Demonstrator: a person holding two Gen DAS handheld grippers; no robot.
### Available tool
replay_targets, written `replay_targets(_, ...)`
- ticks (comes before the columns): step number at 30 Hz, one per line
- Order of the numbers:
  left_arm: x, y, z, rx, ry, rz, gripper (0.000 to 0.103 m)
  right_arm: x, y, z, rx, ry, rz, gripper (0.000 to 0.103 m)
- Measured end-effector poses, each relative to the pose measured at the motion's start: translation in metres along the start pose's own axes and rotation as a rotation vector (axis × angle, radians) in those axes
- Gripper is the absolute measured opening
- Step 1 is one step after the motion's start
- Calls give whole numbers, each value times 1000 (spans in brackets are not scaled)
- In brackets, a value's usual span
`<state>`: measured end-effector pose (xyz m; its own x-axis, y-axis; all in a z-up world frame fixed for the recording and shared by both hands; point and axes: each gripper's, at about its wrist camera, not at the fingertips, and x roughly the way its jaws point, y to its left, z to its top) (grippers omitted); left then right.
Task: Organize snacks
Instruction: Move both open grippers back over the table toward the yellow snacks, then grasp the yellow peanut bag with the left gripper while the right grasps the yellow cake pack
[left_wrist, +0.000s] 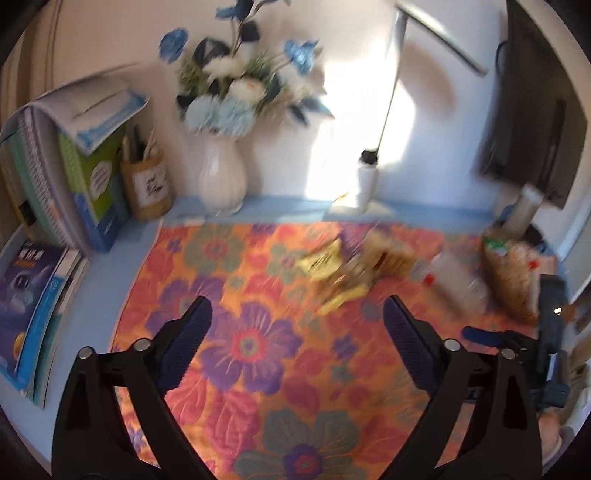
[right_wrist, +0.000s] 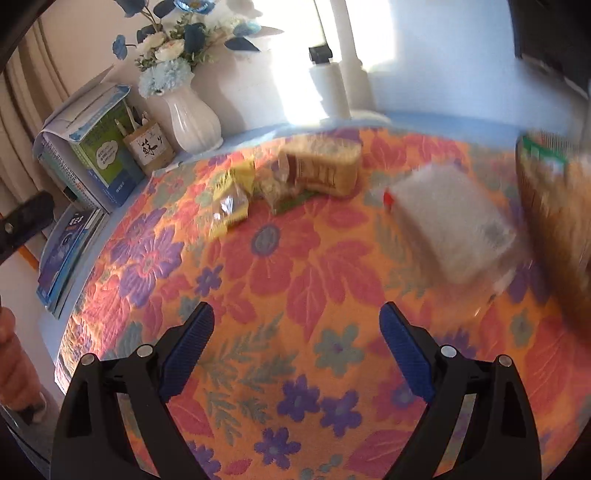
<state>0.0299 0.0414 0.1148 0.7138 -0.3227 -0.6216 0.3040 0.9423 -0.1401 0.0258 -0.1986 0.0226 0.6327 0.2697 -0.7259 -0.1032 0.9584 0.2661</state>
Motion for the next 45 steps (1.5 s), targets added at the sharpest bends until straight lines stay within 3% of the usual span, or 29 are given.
replay_targets(2, 14, -7, 14, -1, 25, -43, 94, -8, -2, 26, -23, -5, -24, 90)
replay_targets(5, 76, -16, 23, -43, 141, -90, 94, -3, -9, 61, -86, 0, -88, 90)
replay_targets(10, 168, -11, 12, -143, 297, -110, 90, 35, -24, 93, -139, 59, -114, 90)
replay_targets(15, 201, -6, 6, -159, 297, -85, 87, 80, -6, 108, -306, 92, -159, 90)
replay_targets(17, 211, 1, 1, -173, 315, -96, 85, 94, -2, 113, -340, 106, -139, 90)
replay_targets(28, 209, 2, 1, -113, 293, -91, 73, 139, -8, 121, -277, 166, -3, 89)
replay_targets(33, 203, 0, -2, -85, 267, -66, 48, 128, -12, 112, -236, 166, 2, 87)
replay_targets(35, 202, -3, -3, -65, 255, -58, 46, 124, -10, 107, -228, 163, -19, 86)
replay_targets(41, 192, -5, -2, -55, 256, -28, 45, 96, 1, 85, -153, 202, 28, 86)
replay_targets(45, 154, -3, -4, -81, 250, -83, 45, 55, 12, 49, -114, 219, 20, 86)
